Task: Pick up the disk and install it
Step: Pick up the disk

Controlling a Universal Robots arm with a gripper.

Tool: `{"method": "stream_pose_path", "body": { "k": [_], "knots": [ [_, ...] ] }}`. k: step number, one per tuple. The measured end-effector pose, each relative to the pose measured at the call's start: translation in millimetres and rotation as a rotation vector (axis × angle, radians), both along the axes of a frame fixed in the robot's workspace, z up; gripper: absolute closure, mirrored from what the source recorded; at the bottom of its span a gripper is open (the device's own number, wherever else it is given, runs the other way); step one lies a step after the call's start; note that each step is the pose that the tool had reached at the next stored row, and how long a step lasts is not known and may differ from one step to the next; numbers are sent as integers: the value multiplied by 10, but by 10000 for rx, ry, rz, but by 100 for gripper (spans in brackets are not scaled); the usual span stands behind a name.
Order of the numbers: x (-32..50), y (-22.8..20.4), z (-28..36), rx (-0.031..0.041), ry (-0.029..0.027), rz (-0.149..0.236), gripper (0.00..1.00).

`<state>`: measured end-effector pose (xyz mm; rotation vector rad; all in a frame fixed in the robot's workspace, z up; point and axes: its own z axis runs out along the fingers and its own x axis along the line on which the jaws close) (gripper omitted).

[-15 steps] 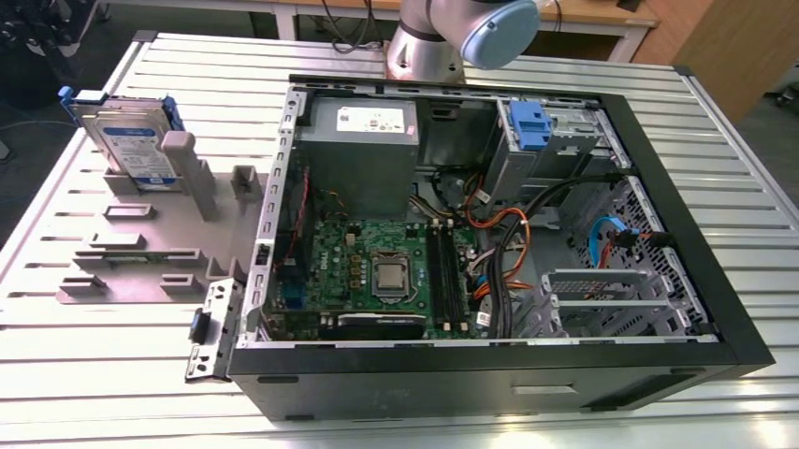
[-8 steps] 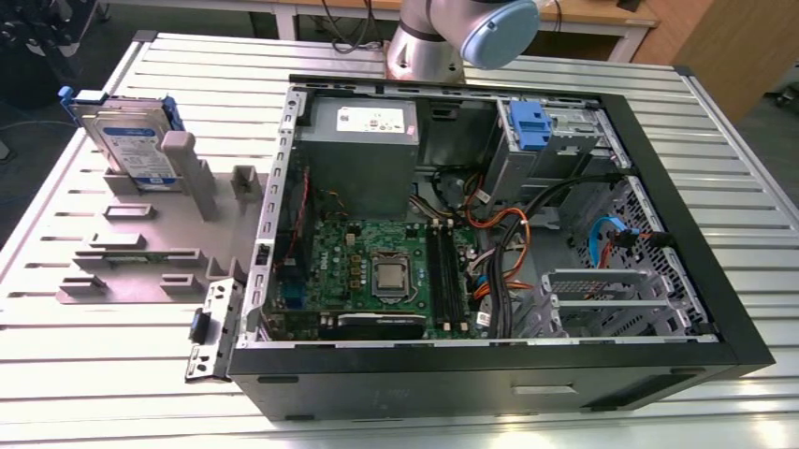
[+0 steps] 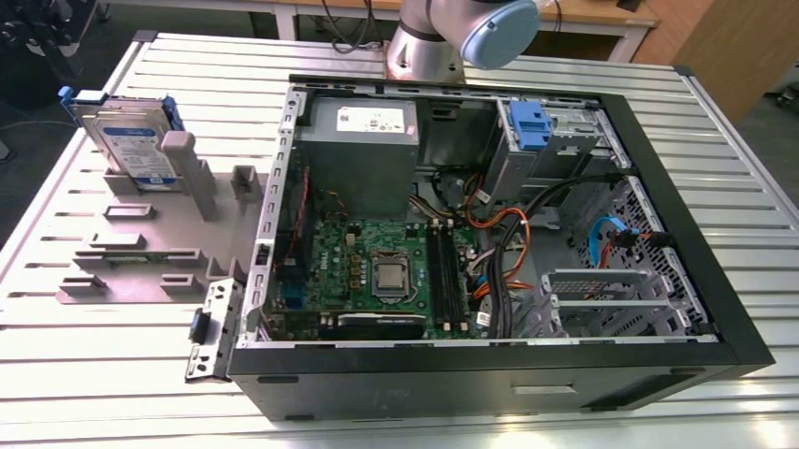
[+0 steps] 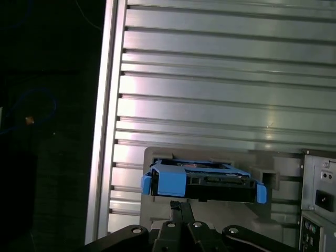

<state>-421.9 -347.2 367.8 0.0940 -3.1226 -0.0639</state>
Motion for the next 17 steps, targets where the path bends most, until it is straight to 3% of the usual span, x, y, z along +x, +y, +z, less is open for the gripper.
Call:
{"method": "stream_pose_path", "body": {
  "k": [17],
  "knots": [
    [0,0,0,0,1,733,89]
  ]
}}
